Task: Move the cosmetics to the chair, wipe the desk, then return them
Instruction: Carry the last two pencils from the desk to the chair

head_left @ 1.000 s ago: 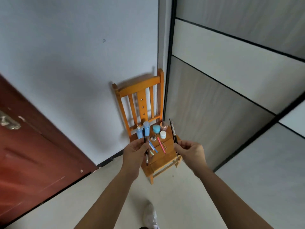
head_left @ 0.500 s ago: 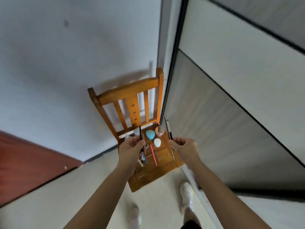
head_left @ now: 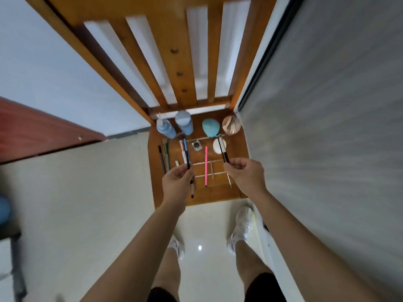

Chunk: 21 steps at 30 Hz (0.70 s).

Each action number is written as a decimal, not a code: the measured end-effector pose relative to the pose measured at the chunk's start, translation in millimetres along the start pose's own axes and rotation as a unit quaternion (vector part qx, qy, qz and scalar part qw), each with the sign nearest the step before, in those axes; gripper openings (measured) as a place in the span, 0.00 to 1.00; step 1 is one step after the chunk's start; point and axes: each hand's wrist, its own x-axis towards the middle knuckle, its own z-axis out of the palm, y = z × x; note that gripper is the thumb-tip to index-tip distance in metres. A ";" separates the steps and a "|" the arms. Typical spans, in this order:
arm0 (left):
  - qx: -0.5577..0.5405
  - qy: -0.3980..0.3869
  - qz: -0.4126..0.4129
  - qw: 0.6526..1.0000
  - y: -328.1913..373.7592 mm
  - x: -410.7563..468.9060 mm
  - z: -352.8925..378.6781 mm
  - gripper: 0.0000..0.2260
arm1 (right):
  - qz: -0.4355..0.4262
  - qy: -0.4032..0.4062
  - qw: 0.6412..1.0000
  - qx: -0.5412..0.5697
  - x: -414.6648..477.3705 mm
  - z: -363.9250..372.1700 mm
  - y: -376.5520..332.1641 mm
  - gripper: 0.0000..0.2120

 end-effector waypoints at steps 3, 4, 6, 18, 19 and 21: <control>0.002 0.015 -0.023 1.000 -35.6 37.8 20.3 0.08 | 0.018 -0.006 1.000 -0.009 22.0 18.0 43.4 0.07; 0.006 0.019 -0.033 0.999 -47.7 50.1 26.3 0.10 | 0.023 -0.008 1.000 -0.012 28.6 24.5 58.1 0.06; 0.011 0.032 -0.046 0.998 -67.9 72.5 36.9 0.11 | 0.032 -0.011 0.999 -0.017 41.8 37.2 83.1 0.04; 0.120 0.084 0.033 0.989 -111.0 105.1 51.9 0.17 | 0.022 -0.022 0.983 -0.183 64.6 53.0 118.8 0.23; 0.139 0.082 0.050 0.986 -109.3 101.4 47.9 0.17 | 0.015 -0.029 0.978 -0.205 61.7 49.5 115.1 0.24; 0.208 0.080 0.101 0.970 -102.7 90.4 36.9 0.18 | -0.001 -0.033 0.964 -0.262 52.4 39.9 102.1 0.28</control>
